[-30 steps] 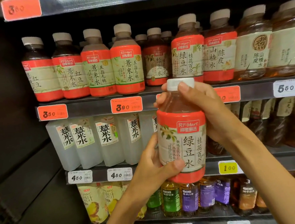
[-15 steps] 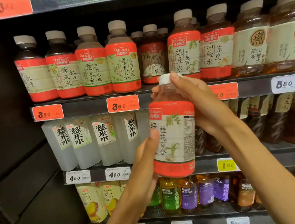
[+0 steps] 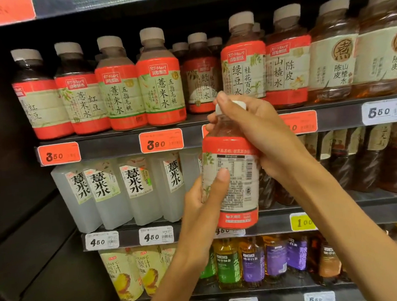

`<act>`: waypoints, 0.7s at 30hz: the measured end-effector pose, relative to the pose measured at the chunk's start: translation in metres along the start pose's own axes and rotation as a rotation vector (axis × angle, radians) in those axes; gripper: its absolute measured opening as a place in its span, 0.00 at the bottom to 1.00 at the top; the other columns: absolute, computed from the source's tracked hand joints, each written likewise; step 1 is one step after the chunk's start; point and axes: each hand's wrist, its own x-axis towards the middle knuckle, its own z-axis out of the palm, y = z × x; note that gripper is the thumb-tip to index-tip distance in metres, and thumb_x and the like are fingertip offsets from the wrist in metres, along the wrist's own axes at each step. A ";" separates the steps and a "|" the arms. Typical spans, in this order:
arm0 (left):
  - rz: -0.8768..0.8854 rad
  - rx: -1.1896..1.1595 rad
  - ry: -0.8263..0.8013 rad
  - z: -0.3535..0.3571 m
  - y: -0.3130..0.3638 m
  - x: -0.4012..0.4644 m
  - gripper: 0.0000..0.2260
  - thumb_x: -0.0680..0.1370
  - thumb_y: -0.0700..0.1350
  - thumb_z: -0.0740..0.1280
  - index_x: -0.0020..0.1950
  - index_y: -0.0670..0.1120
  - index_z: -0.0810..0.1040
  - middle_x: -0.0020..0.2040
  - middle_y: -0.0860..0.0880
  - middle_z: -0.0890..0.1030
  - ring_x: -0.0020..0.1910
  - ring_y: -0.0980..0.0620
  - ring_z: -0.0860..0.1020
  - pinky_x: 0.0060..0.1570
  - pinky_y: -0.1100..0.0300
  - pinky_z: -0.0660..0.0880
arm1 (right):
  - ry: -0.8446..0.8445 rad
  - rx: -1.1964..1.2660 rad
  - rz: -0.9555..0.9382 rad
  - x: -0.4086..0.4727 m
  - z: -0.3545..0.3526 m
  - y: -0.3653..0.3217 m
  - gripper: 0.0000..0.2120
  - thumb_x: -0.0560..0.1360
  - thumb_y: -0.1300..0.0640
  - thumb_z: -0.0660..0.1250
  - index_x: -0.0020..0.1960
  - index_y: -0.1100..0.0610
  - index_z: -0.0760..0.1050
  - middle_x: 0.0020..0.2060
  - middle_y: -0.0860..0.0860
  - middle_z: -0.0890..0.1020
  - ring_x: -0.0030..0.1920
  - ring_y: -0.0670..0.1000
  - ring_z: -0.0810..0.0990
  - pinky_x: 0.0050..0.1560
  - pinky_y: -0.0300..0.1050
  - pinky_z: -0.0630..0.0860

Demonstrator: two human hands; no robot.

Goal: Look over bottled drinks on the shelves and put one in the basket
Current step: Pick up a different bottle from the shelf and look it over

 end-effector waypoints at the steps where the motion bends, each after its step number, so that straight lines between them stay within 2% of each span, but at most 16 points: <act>1: -0.005 -0.053 0.000 -0.001 0.000 0.000 0.25 0.64 0.66 0.66 0.57 0.56 0.81 0.53 0.53 0.85 0.53 0.54 0.83 0.47 0.65 0.79 | -0.016 -0.001 0.008 0.000 -0.001 0.000 0.10 0.75 0.51 0.67 0.50 0.57 0.77 0.37 0.51 0.84 0.38 0.47 0.83 0.40 0.38 0.80; 3: -0.046 -0.202 -0.009 -0.005 0.005 0.000 0.22 0.65 0.66 0.66 0.55 0.58 0.83 0.54 0.50 0.85 0.54 0.51 0.83 0.47 0.59 0.80 | -0.064 0.024 0.022 0.002 -0.004 0.000 0.13 0.73 0.49 0.67 0.50 0.58 0.78 0.40 0.53 0.85 0.41 0.49 0.83 0.45 0.41 0.80; 5: -0.129 -0.383 -0.075 -0.007 0.007 0.001 0.29 0.66 0.65 0.67 0.63 0.52 0.79 0.58 0.42 0.82 0.55 0.42 0.82 0.48 0.48 0.81 | -0.118 0.068 0.046 0.003 -0.006 0.000 0.17 0.71 0.48 0.66 0.53 0.59 0.78 0.42 0.54 0.85 0.45 0.51 0.84 0.49 0.44 0.80; 6: -0.177 -0.452 -0.133 -0.007 0.008 0.001 0.34 0.66 0.65 0.69 0.66 0.48 0.76 0.59 0.38 0.81 0.52 0.38 0.82 0.45 0.46 0.81 | -0.148 0.101 0.059 0.004 -0.006 0.001 0.18 0.71 0.48 0.66 0.54 0.59 0.77 0.43 0.54 0.85 0.47 0.53 0.84 0.50 0.45 0.81; 8: -0.235 -0.523 -0.234 -0.005 0.009 -0.001 0.39 0.65 0.65 0.73 0.69 0.44 0.73 0.57 0.34 0.80 0.48 0.36 0.82 0.42 0.46 0.80 | -0.198 0.172 0.060 0.004 -0.004 0.002 0.18 0.71 0.48 0.65 0.55 0.58 0.76 0.41 0.54 0.85 0.46 0.54 0.85 0.47 0.45 0.81; 10: -0.234 -0.494 -0.237 -0.006 0.007 -0.002 0.38 0.66 0.67 0.70 0.69 0.45 0.73 0.58 0.35 0.80 0.51 0.37 0.82 0.46 0.44 0.80 | -0.203 0.207 0.038 0.003 -0.004 0.001 0.15 0.71 0.49 0.65 0.53 0.58 0.75 0.39 0.53 0.84 0.43 0.55 0.85 0.46 0.45 0.81; 13: -0.165 -0.262 -0.094 -0.011 0.007 -0.002 0.28 0.71 0.68 0.62 0.66 0.55 0.76 0.61 0.45 0.81 0.60 0.46 0.80 0.54 0.51 0.79 | -0.113 0.159 0.025 0.001 -0.006 -0.002 0.12 0.72 0.50 0.67 0.50 0.57 0.76 0.36 0.52 0.83 0.39 0.53 0.83 0.43 0.44 0.80; 15: -0.117 -0.146 -0.038 -0.011 0.010 -0.004 0.24 0.72 0.67 0.60 0.62 0.58 0.79 0.59 0.51 0.82 0.60 0.52 0.80 0.54 0.58 0.79 | -0.041 0.093 0.004 -0.001 -0.006 -0.002 0.10 0.74 0.51 0.67 0.51 0.57 0.75 0.34 0.50 0.83 0.36 0.49 0.83 0.39 0.40 0.80; 17: -0.083 -0.064 -0.053 -0.007 0.011 -0.006 0.19 0.71 0.68 0.62 0.56 0.62 0.81 0.57 0.54 0.83 0.58 0.55 0.81 0.50 0.63 0.78 | -0.001 0.017 0.004 -0.001 -0.004 0.000 0.08 0.77 0.52 0.66 0.52 0.56 0.75 0.33 0.49 0.83 0.35 0.47 0.82 0.38 0.39 0.80; 19: -0.086 -0.069 -0.075 -0.004 0.010 -0.008 0.15 0.71 0.67 0.65 0.53 0.64 0.82 0.56 0.54 0.84 0.57 0.56 0.81 0.49 0.64 0.78 | 0.006 -0.039 0.024 0.000 -0.003 0.000 0.09 0.78 0.50 0.65 0.52 0.55 0.75 0.35 0.50 0.84 0.37 0.48 0.83 0.41 0.41 0.80; 21: -0.099 -0.147 -0.075 -0.006 0.009 -0.009 0.16 0.69 0.66 0.65 0.52 0.63 0.82 0.56 0.54 0.84 0.56 0.55 0.81 0.48 0.63 0.79 | -0.026 -0.059 0.033 0.000 -0.005 -0.002 0.13 0.77 0.46 0.65 0.52 0.55 0.76 0.39 0.52 0.85 0.41 0.51 0.84 0.46 0.45 0.81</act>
